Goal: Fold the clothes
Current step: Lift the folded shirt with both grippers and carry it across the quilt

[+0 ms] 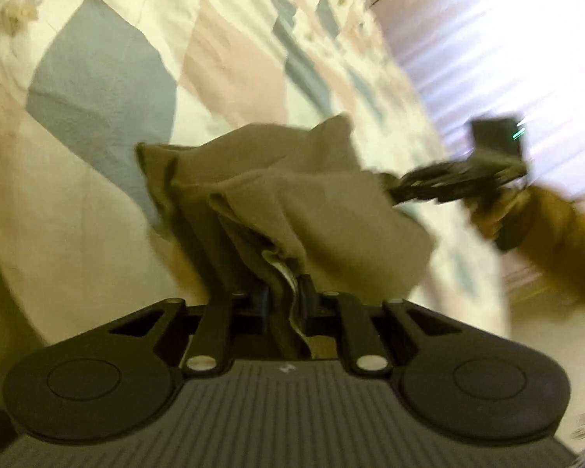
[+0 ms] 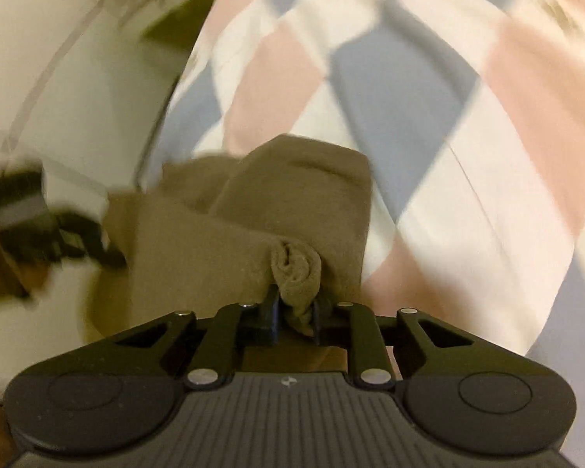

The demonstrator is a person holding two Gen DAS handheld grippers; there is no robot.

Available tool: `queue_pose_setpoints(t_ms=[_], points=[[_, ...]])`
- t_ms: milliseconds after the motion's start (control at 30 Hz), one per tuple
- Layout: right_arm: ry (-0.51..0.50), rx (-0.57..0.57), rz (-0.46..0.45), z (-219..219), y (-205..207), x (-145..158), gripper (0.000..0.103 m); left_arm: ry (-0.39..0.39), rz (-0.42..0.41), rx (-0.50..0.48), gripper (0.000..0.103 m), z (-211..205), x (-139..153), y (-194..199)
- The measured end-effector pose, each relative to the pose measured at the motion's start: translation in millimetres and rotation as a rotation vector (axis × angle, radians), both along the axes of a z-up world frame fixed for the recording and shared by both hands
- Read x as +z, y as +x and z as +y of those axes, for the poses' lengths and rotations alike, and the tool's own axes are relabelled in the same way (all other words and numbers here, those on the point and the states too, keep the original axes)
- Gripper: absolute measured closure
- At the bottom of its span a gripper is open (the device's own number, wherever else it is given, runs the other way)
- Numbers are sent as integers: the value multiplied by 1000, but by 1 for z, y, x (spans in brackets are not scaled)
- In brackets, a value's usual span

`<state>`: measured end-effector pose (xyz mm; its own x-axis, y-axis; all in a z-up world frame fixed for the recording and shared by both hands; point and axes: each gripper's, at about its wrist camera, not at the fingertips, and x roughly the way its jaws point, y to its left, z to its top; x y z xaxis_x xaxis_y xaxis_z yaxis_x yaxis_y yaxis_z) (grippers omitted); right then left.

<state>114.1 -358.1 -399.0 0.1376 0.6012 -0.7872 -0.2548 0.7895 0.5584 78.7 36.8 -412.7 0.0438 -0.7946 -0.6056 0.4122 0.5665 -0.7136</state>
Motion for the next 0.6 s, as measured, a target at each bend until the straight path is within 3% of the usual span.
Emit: queue_pose_setpoints(t_ms=[33, 67, 100, 167, 233, 267, 300, 333, 400, 433, 600], points=[[52, -67, 15, -11, -3, 1, 68, -23, 17, 3, 91, 4, -1, -1], [104, -134, 30, -23, -6, 2, 48, -39, 31, 13, 90, 9, -5, -3], [156, -190, 42, -31, -9, 3, 42, -58, 49, 30, 89, 10, -9, 1], [247, -254, 54, -37, -13, 3, 42, -91, 81, 64, 88, 13, -14, 6], [214, -218, 53, -27, -15, 2, 42, -94, 88, 81, 88, 18, -16, 7], [193, -201, 44, -22, -15, 4, 49, -93, 90, 87, 88, 21, -17, 7], [184, -202, 22, -19, -14, 8, 75, -93, 94, 94, 88, 24, -17, 7], [175, -203, -1, -17, -13, 13, 92, -92, 103, 104, 88, 25, -17, 6], [158, -204, -46, -13, -11, 21, 96, -77, 79, 119, 90, 23, -13, 8], [149, -204, -68, -11, -11, 26, 96, -56, 44, 119, 97, 17, -10, 12], [104, -207, -181, 0, -6, 48, 97, -8, -92, 148, 97, 18, 8, 21]])
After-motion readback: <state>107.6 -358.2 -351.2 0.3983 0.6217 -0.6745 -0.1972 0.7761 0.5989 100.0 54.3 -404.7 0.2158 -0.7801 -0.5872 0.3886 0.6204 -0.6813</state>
